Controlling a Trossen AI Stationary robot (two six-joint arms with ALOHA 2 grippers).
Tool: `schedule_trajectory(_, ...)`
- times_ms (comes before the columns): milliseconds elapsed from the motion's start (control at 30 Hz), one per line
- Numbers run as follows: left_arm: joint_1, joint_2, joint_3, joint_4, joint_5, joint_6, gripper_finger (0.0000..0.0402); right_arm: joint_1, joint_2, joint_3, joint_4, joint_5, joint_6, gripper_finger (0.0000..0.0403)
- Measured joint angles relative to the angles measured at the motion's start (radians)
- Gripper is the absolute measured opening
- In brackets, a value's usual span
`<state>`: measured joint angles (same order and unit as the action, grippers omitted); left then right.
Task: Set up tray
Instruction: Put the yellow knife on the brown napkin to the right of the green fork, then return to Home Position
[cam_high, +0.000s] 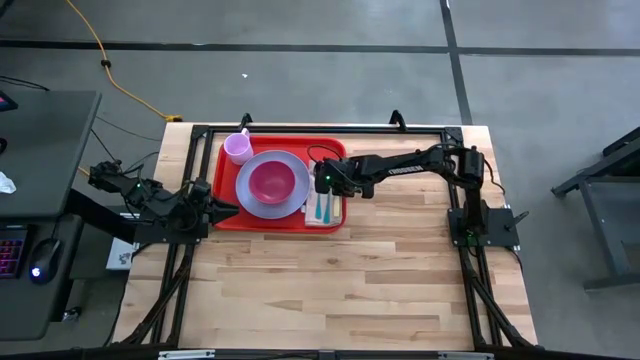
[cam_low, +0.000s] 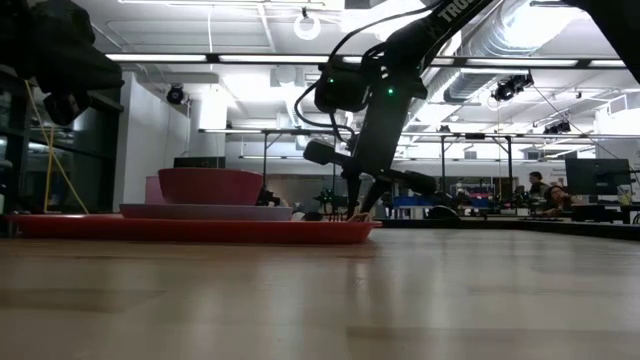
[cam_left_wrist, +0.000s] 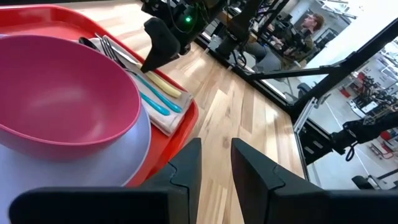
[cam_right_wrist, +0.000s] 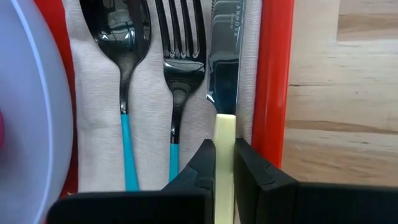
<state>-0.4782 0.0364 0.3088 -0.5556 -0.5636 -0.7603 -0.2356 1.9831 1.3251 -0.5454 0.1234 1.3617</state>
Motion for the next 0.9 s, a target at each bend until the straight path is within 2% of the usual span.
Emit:
schedule_trajectory(267,0.000,0.000,0.000,-0.006,0.003,0.000,0.0117,0.000,0.000,0.000,-0.002,-0.007,0.002,0.0015)
schedule_trajectory(633,0.000,0.000,0.000,-0.009,0.003,0.000,0.0117,0.000,0.000,0.000,0.012,-0.022,0.000,0.0079)
schedule_trajectory(900,0.000,0.000,0.000,-0.023,0.003,-0.003,0.0117,0.000,0.000,0.000,0.020,-0.025,-0.011,0.0091)
